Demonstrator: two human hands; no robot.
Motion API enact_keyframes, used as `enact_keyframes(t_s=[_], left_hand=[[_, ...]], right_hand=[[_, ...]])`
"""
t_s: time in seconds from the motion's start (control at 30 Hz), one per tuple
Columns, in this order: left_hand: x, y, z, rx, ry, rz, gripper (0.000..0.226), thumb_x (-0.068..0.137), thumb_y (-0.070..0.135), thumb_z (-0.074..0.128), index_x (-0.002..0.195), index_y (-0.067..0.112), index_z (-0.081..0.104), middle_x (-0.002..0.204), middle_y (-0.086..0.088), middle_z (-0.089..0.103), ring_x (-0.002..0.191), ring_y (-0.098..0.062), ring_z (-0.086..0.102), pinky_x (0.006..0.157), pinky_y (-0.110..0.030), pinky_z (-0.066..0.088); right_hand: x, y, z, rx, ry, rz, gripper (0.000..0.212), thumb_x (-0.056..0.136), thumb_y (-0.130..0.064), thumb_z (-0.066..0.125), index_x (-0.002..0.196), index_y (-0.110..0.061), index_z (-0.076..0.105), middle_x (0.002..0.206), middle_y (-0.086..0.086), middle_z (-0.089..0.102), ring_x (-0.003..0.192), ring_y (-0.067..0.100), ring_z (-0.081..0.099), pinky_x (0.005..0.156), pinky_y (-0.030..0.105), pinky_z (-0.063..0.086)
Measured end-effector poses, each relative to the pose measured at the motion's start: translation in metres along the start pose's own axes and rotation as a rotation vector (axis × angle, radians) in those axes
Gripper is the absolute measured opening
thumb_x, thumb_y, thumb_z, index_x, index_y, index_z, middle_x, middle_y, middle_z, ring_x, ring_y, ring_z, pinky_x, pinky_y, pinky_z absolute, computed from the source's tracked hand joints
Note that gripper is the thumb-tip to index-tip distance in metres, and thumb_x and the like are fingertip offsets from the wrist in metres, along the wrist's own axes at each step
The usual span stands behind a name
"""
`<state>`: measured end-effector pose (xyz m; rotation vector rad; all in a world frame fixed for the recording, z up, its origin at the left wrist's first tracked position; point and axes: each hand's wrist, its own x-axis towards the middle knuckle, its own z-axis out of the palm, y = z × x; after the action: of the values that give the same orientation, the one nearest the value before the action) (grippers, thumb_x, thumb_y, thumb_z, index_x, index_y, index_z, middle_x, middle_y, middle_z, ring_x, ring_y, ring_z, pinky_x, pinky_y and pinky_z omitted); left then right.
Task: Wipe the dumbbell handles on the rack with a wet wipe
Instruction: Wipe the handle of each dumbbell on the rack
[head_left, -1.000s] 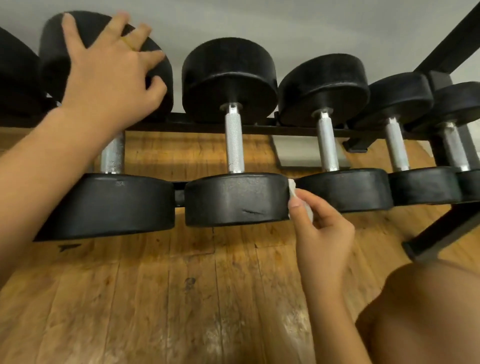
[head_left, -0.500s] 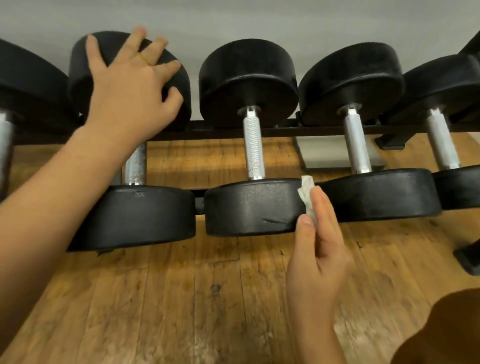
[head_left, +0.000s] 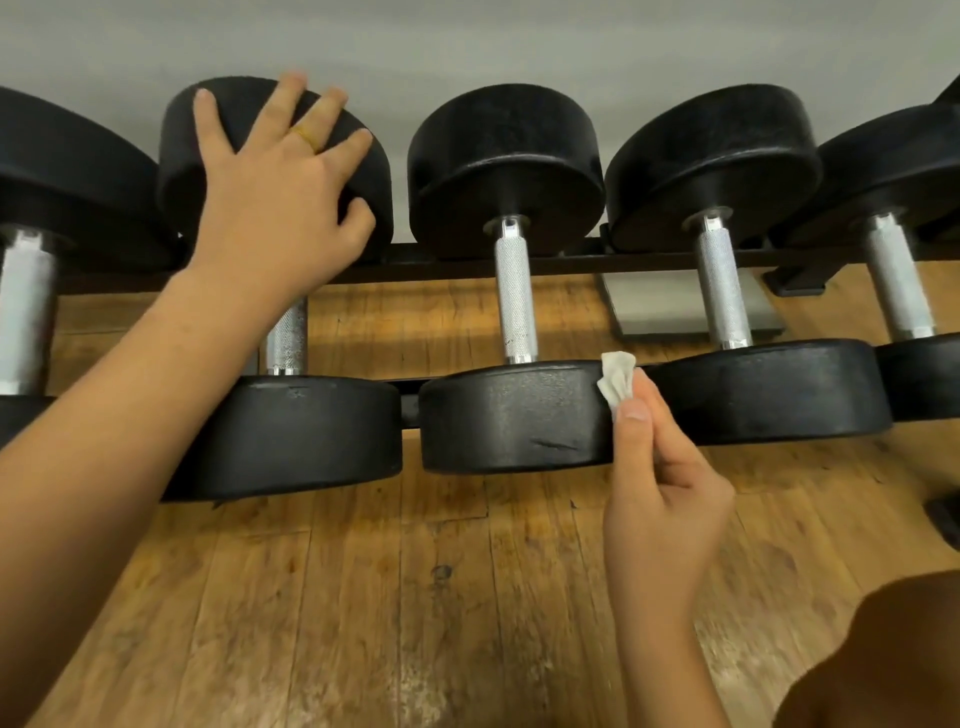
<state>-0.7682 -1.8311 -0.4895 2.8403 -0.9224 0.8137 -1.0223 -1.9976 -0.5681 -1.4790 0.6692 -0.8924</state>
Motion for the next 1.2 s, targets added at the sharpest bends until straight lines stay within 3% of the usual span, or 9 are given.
enact_keyframes(t_s=[0.1, 0.23, 0.3, 0.4, 0.53, 0.67, 0.87, 1.07, 1.2], left_hand=[[0.001, -0.002, -0.001, 0.001, 0.009, -0.003, 0.053, 0.1, 0.033, 0.052, 0.149, 0.015, 0.051, 0.165, -0.012, 0.034, 0.156, -0.033, 0.019, 0.115, -0.078, 0.006], [0.002, -0.001, 0.001, -0.012, 0.022, -0.003, 0.052, 0.1, 0.033, 0.052, 0.148, 0.013, 0.053, 0.164, -0.014, 0.036, 0.156, -0.032, 0.02, 0.115, -0.079, 0.006], [0.001, -0.001, 0.002, -0.012, 0.021, -0.004, 0.052, 0.1, 0.033, 0.052, 0.147, 0.012, 0.053, 0.164, -0.014, 0.036, 0.156, -0.032, 0.02, 0.115, -0.079, 0.006], [0.001, -0.002, 0.001, -0.017, 0.02, 0.0, 0.052, 0.099, 0.033, 0.052, 0.147, 0.013, 0.054, 0.164, -0.014, 0.036, 0.156, -0.032, 0.019, 0.115, -0.078, 0.006], [0.002, -0.001, 0.001, -0.014, 0.008, 0.001, 0.052, 0.099, 0.034, 0.052, 0.147, 0.015, 0.054, 0.164, -0.013, 0.036, 0.156, -0.033, 0.019, 0.114, -0.078, 0.006], [0.003, -0.003, 0.0, -0.014, 0.009, -0.007, 0.052, 0.099, 0.034, 0.052, 0.148, 0.016, 0.053, 0.164, -0.012, 0.035, 0.156, -0.032, 0.018, 0.115, -0.078, 0.006], [0.002, -0.002, 0.0, -0.001, -0.007, -0.003, 0.054, 0.099, 0.035, 0.052, 0.15, 0.017, 0.051, 0.166, -0.01, 0.033, 0.157, -0.031, 0.017, 0.115, -0.078, 0.006], [0.003, -0.003, 0.0, -0.008, -0.003, -0.014, 0.053, 0.1, 0.035, 0.05, 0.15, 0.018, 0.051, 0.166, -0.01, 0.033, 0.156, -0.031, 0.018, 0.116, -0.078, 0.006], [0.002, -0.004, 0.002, -0.004, 0.004, -0.01, 0.052, 0.1, 0.035, 0.051, 0.149, 0.018, 0.052, 0.165, -0.01, 0.034, 0.156, -0.031, 0.018, 0.115, -0.078, 0.006]], right_hand=[[0.008, -0.007, -0.001, 0.0, 0.021, 0.051, 0.025, 0.099, -0.025, 0.062, 0.121, -0.034, 0.066, 0.117, -0.014, 0.073, 0.11, 0.008, 0.067, 0.097, 0.035, 0.054], [-0.001, -0.001, 0.001, 0.003, 0.126, 0.047, 0.027, 0.099, -0.019, 0.061, 0.125, -0.018, 0.069, 0.11, -0.015, 0.073, 0.104, -0.006, 0.066, 0.084, 0.01, 0.051], [-0.012, 0.002, 0.002, -0.009, 0.17, 0.021, 0.027, 0.099, -0.017, 0.061, 0.124, -0.018, 0.069, 0.111, -0.013, 0.074, 0.103, -0.003, 0.068, 0.081, 0.01, 0.05], [-0.008, -0.002, 0.002, -0.061, 0.124, 0.006, 0.026, 0.099, -0.022, 0.062, 0.122, -0.033, 0.065, 0.118, -0.009, 0.072, 0.115, 0.007, 0.066, 0.097, 0.031, 0.055], [-0.011, -0.01, 0.006, -0.043, -0.002, -0.006, 0.031, 0.097, -0.02, 0.062, 0.127, -0.026, 0.065, 0.131, -0.014, 0.065, 0.128, -0.001, 0.054, 0.108, 0.028, 0.046], [-0.034, -0.01, 0.018, -0.097, -0.018, -0.099, 0.032, 0.095, -0.018, 0.063, 0.126, -0.03, 0.064, 0.136, -0.015, 0.062, 0.138, 0.0, 0.044, 0.118, 0.04, 0.036], [-0.022, -0.013, 0.016, -0.044, -0.015, -0.051, 0.03, 0.096, -0.018, 0.065, 0.122, -0.031, 0.066, 0.13, -0.023, 0.063, 0.136, -0.006, 0.043, 0.118, 0.037, 0.036], [-0.01, -0.02, 0.029, -0.19, -0.108, -0.128, 0.029, 0.096, -0.022, 0.063, 0.119, -0.038, 0.064, 0.132, -0.026, 0.059, 0.144, -0.004, 0.031, 0.127, 0.035, 0.011], [-0.019, -0.015, 0.022, -0.202, -0.179, -0.211, 0.033, 0.097, -0.022, 0.061, 0.123, -0.042, 0.06, 0.134, -0.034, 0.053, 0.144, -0.001, 0.033, 0.126, 0.038, 0.018]])
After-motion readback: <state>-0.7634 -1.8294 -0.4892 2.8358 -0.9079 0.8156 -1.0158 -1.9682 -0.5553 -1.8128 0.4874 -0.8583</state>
